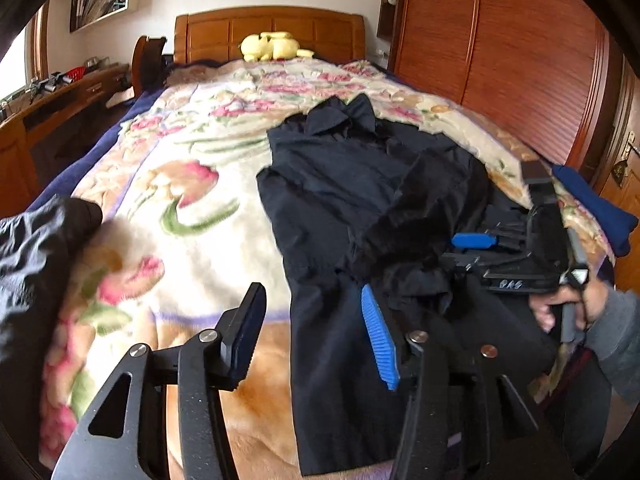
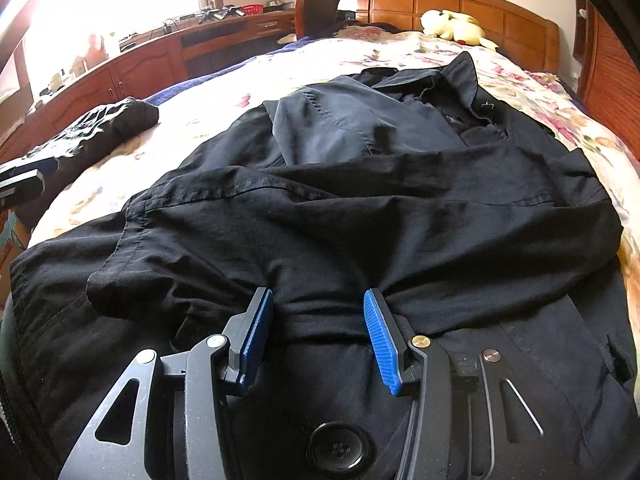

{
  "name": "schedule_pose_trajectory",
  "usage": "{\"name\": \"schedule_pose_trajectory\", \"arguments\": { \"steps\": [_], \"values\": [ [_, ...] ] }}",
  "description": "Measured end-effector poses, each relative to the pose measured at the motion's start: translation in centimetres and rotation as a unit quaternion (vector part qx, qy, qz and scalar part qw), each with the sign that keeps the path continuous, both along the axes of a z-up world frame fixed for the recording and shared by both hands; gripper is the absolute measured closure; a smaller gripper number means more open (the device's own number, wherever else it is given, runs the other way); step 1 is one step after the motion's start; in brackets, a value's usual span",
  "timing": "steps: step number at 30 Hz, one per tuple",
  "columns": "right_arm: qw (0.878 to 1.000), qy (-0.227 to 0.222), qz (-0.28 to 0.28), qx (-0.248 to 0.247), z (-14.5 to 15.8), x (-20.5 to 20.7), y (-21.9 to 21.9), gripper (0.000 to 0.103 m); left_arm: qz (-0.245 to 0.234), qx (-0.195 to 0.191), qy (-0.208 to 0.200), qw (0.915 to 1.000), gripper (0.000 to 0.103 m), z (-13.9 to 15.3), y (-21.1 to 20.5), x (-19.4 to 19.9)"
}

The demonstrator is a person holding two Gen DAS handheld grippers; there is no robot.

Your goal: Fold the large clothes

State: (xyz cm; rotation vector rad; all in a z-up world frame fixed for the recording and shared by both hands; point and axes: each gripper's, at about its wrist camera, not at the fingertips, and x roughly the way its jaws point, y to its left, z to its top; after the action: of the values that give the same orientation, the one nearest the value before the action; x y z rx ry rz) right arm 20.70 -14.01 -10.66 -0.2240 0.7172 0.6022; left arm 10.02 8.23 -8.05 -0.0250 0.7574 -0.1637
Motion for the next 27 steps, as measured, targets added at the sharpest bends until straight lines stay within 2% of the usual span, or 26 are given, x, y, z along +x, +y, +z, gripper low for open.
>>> {"name": "schedule_pose_trajectory", "arguments": {
  "steps": [5, 8, 12, 16, 22, 27],
  "values": [
    [1.0, 0.017, 0.001, -0.002, 0.9, -2.6, -2.3, 0.053, 0.011, 0.022, 0.014, 0.9996, 0.052, -0.4, 0.3, -0.8],
    [1.0, 0.011, -0.013, -0.007, 1.8, -5.2, -5.2, 0.053, 0.022, 0.027, 0.026, 0.9991, 0.052, -1.0, 0.7, -1.5],
    [0.998, -0.006, -0.066, -0.011, 3.5, -8.4, -10.1, 0.053, 0.036, 0.018, 0.042, 0.9983, 0.052, -2.1, 1.1, -2.2],
    [0.991, -0.027, -0.124, -0.038, 4.3, -11.1, -14.8, 0.052, 0.042, 0.008, 0.057, 0.9974, 0.052, -3.0, 1.2, -2.4],
    [0.983, -0.004, -0.184, -0.012, 3.5, -12.9, -19.9, 0.053, 0.048, 0.009, 0.063, 0.9968, 0.052, -3.6, 0.9, -2.9],
    [0.977, 0.013, -0.21, 0.02, 2.7, -13.0, -22.4, 0.053, 0.052, 0.016, 0.07, 0.996, 0.052, -3.9, 0.6, -3.1]
  ]
}}
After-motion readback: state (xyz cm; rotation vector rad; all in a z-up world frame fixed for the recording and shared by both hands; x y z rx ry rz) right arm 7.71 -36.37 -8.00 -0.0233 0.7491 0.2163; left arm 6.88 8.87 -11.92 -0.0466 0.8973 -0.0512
